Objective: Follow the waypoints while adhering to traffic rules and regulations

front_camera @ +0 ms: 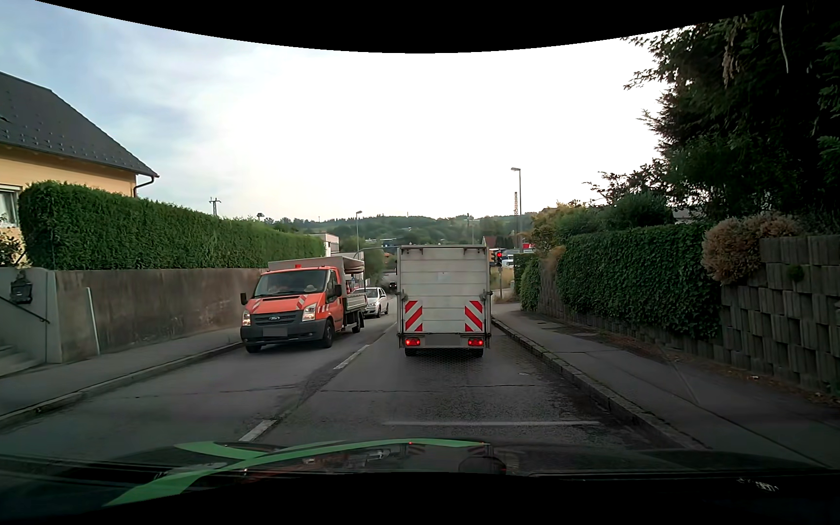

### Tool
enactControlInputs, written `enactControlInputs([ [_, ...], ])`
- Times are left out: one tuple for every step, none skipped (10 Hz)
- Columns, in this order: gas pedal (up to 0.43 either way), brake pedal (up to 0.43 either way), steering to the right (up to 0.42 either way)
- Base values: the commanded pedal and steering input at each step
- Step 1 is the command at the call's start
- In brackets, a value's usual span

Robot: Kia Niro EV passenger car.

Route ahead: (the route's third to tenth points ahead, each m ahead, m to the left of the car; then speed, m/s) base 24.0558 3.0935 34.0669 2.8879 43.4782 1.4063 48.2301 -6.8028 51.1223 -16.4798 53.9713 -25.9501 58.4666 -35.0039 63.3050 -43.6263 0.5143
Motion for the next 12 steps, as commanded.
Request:
enactControlInputs([
  [0.0, 0.183, -0.012],
  [0.0, 0.183, -0.012],
  [0.0, 0.183, -0.012],
  [0.0, 0.183, -0.012],
  [0.0, 0.183, -0.012],
  [0.0, 0.183, -0.013],
  [0.0, 0.189, -0.012],
  [0.0, 0.189, -0.013],
  [0.0, 0.189, -0.013],
  [0.0, 0.195, -0.013],
  [0.0, 0.195, -0.013],
  [0.0, 0.201, -0.014],
])
